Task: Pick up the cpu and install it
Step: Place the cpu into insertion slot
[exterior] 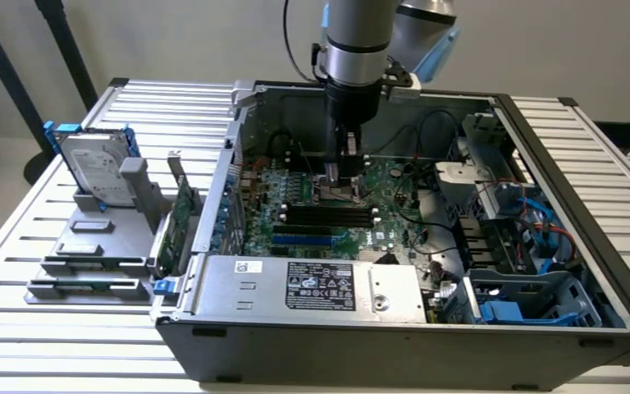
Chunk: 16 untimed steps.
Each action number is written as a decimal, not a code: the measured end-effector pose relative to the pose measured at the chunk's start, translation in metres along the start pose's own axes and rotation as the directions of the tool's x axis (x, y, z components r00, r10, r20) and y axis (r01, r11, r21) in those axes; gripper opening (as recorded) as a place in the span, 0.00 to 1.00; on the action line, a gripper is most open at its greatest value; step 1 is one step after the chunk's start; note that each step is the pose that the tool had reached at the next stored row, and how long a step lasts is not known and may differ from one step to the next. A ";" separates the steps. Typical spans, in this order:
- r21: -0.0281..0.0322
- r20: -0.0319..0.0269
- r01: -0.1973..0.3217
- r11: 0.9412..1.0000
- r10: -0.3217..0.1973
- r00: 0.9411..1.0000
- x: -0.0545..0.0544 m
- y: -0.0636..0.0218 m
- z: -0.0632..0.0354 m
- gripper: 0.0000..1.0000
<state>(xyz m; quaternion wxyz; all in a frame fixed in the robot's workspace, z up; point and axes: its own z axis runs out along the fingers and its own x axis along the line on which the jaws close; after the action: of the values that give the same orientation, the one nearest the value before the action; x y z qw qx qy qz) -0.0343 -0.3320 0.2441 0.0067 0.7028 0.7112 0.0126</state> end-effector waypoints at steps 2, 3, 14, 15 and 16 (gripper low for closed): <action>0.000 0.000 -0.019 1.000 0.019 1.000 0.000 -0.0054 0.0026 0.55; 0.000 0.000 -0.022 1.000 0.022 1.000 0.000 -0.0073 0.0036 0.55; -0.003 -0.007 -0.063 0.998 0.063 0.998 0.004 -0.0084 0.0157 0.55; -0.003 -0.008 -0.064 0.998 0.064 0.998 0.005 -0.0084 0.0169 0.55; -0.004 -0.009 -0.065 0.998 0.065 0.998 0.005 -0.0085 0.0182 0.55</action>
<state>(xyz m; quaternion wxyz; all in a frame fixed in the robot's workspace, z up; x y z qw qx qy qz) -0.0423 -0.3273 0.2257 0.0047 0.7254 0.6881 0.0173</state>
